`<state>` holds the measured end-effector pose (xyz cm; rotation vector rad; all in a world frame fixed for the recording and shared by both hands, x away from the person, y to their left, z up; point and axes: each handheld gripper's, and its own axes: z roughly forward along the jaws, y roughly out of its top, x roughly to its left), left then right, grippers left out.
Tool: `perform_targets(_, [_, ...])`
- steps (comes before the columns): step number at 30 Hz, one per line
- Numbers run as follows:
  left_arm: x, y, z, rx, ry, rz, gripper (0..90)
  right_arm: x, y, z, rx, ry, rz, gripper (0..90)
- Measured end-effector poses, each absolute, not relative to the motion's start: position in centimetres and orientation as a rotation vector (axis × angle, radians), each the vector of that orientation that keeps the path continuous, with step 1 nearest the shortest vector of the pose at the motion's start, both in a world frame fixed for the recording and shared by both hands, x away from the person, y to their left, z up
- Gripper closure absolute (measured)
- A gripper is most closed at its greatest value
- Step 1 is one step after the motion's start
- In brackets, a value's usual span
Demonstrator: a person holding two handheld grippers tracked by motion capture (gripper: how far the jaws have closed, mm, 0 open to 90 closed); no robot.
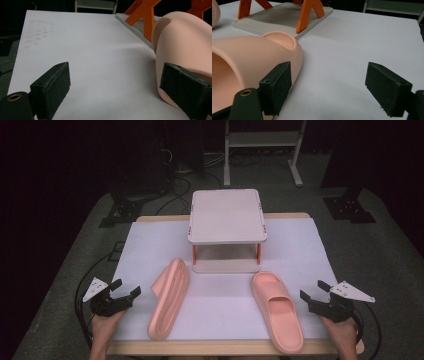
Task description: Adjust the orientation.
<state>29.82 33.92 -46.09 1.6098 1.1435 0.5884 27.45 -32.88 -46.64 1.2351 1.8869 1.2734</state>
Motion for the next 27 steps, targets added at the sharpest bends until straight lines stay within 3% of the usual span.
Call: perform_targets(27, [29.45,32.98,-46.3,1.675,1.075,0.562,8.7,27.21,-32.34,-46.24,1.208,1.883,1.271,20.2])
